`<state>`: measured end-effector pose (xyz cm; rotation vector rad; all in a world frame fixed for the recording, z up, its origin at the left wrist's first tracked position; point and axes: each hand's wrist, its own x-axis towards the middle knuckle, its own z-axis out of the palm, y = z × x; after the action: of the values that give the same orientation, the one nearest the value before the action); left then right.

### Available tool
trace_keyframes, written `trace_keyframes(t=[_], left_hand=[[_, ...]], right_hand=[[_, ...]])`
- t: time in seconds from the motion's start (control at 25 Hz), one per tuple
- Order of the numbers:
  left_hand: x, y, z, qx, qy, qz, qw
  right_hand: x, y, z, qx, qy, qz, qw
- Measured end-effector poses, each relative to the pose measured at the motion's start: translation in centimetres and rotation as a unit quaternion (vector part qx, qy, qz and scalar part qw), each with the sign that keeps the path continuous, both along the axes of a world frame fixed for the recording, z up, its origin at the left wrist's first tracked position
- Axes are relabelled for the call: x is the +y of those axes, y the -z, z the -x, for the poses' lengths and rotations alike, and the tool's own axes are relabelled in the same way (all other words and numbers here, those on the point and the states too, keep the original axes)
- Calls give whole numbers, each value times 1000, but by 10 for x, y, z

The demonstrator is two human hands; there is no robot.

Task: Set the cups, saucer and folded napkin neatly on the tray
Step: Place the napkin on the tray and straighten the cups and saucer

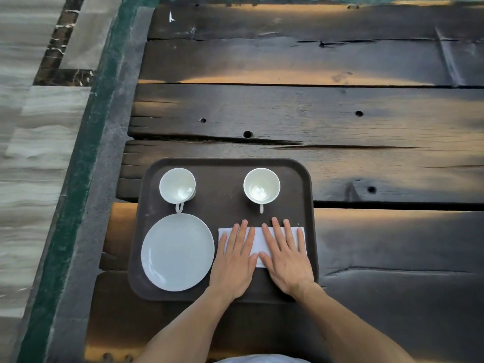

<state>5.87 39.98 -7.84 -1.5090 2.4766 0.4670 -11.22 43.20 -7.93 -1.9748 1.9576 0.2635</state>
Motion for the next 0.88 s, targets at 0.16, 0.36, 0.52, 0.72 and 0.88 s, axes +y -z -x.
trace_keyframes(t=[0.16, 0.36, 0.52, 0.72, 0.88], left_hand=[[-1, 5, 0, -10, -3, -10, 1000], [0, 7, 0, -10, -3, -15, 1000], [-2, 7, 0, -12, 6, -14, 1000], [-3, 2, -1, -12, 16, -22, 1000], [-6, -6, -1, -4, 7, -22, 1000]], right_hand=[[2, 7, 2, -3, 1, 1, 1000], [3, 13, 0, -8, 10, 11, 1000], [2, 15, 0, 1, 9, 8, 1000], [0, 7, -1, 0, 10, -11, 1000], [-1, -3, 2, 0, -7, -2, 1000]])
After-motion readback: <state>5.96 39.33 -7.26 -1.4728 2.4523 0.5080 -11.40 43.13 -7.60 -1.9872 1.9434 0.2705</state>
